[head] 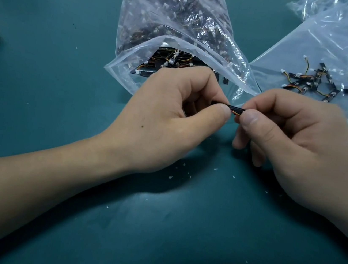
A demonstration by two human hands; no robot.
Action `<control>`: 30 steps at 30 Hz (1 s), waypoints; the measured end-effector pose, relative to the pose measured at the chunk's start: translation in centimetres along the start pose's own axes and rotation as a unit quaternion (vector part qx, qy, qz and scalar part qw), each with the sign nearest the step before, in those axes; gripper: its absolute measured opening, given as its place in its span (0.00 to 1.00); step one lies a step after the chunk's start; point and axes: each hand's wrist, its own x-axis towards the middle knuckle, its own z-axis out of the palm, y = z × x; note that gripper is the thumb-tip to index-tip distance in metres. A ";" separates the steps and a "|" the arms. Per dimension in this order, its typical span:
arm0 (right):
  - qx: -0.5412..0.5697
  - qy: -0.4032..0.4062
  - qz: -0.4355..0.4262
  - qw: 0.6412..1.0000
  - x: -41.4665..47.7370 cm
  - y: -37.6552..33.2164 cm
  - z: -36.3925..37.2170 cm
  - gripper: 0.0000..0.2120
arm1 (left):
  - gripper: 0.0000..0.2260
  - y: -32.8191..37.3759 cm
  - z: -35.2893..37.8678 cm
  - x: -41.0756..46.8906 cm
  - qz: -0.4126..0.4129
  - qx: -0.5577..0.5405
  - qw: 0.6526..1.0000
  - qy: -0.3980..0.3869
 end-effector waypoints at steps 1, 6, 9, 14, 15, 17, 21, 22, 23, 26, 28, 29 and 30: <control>-0.010 0.001 -0.004 1.000 0.0 0.0 0.0 0.08 | 0.05 0.0 0.0 0.0 -0.002 -0.001 1.000 0.000; -0.011 -0.005 -0.016 1.000 -0.2 0.0 0.2 0.07 | 0.06 0.1 0.1 0.1 -0.013 -0.007 1.000 0.004; -0.016 0.000 -0.015 1.000 -0.1 0.1 0.1 0.07 | 0.06 0.2 0.0 0.1 -0.008 0.005 1.000 0.004; -0.001 0.001 -0.021 1.000 -0.1 0.1 0.1 0.06 | 0.06 0.2 0.0 0.0 -0.006 0.012 1.000 0.001; 0.000 0.002 -0.022 1.000 -0.1 0.1 0.0 0.06 | 0.06 0.2 0.0 0.0 -0.006 0.013 1.000 0.000; 0.001 0.004 -0.022 1.000 0.0 0.1 0.0 0.05 | 0.06 0.2 0.1 0.0 -0.005 0.016 1.000 -0.003; -0.011 0.000 -0.021 1.000 0.0 0.2 -0.1 0.07 | 0.06 0.2 0.0 -0.1 -0.002 0.034 0.999 -0.008; -0.015 0.001 -0.021 1.000 0.0 0.2 -0.1 0.07 | 0.06 0.3 0.0 -0.1 -0.001 0.035 0.999 -0.008; -0.018 0.001 -0.022 1.000 0.0 0.2 -0.1 0.07 | 0.06 0.3 0.0 -0.1 0.001 0.034 0.999 -0.009; -0.018 0.001 -0.020 1.000 -0.1 0.1 0.0 0.08 | 0.05 0.3 -0.1 -0.1 0.007 0.024 0.999 -0.021; -0.021 0.000 -0.019 1.000 -0.1 0.1 0.0 0.08 | 0.05 0.3 -0.1 -0.1 0.011 0.029 0.999 -0.023; -0.019 0.000 -0.018 1.000 -0.1 0.1 0.0 0.08 | 0.06 0.3 -0.1 -0.1 0.012 0.035 0.999 -0.023; -0.014 0.001 -0.016 1.000 -0.1 0.1 -0.1 0.08 | 0.06 0.2 0.0 -0.1 0.011 0.039 0.999 -0.023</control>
